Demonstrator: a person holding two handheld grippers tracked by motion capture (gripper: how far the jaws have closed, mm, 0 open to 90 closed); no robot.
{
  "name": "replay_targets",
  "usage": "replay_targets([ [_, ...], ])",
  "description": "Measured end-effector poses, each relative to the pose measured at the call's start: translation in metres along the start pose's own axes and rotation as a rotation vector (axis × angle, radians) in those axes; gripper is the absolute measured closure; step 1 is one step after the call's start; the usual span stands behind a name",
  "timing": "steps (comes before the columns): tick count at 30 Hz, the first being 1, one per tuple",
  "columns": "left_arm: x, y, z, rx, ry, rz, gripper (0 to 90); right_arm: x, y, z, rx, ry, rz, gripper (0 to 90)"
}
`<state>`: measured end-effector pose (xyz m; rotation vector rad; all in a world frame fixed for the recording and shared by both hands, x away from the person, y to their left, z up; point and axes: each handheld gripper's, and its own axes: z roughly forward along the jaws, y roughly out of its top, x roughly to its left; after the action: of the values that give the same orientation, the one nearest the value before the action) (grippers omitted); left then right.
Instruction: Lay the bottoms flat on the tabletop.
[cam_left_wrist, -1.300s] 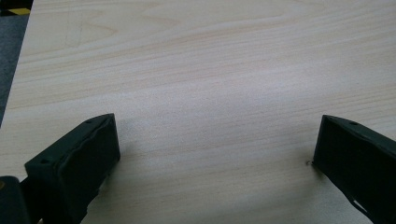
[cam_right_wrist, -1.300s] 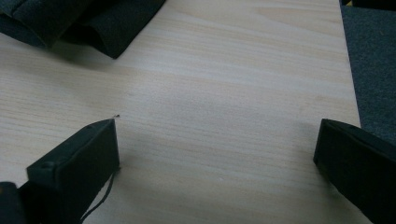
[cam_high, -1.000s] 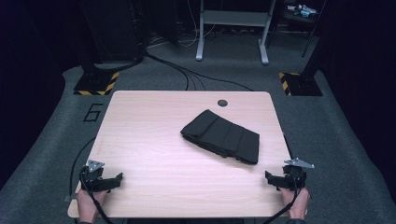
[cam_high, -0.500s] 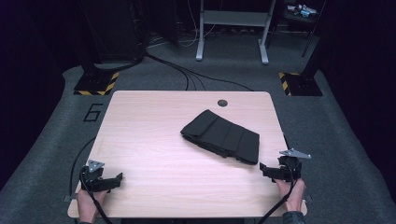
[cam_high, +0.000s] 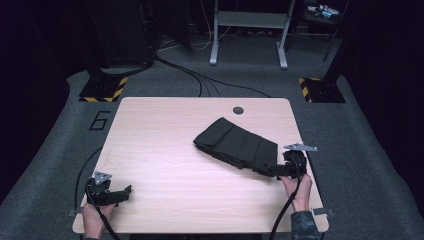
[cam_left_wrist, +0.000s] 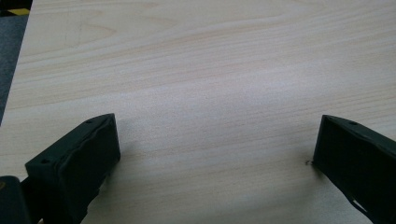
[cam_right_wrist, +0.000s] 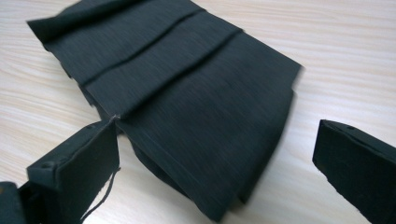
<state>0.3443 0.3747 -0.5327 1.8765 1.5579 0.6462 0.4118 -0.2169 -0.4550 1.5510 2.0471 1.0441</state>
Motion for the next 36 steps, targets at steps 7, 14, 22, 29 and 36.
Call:
replay_targets([
  [7, 0.0, 0.0, 0.0, -0.001, 0.0, 0.001, 0.1, 0.016, 0.023, 0.03, 0.038, 0.047, -0.013, 0.0],
  [14, 0.0, 0.0, 0.0, -0.004, -0.001, 0.003, 0.2, 0.023, 0.033, 0.049, 0.048, 0.055, -0.02, 0.0],
  [22, 0.0, 0.0, 0.0, -0.003, 0.0, 0.004, 0.1, 0.032, 0.049, 0.081, 0.088, 0.045, -0.004, 0.0],
  [29, 0.0, 0.0, 0.001, -0.01, -0.001, 0.003, 0.1, 0.031, 0.047, 0.104, 0.167, 0.039, 0.019, 0.0],
  [36, 0.0, 0.0, 0.001, -0.009, 0.0, 0.005, 0.1, 0.031, 0.041, 0.112, 0.188, 0.053, 0.01, 1.8],
])
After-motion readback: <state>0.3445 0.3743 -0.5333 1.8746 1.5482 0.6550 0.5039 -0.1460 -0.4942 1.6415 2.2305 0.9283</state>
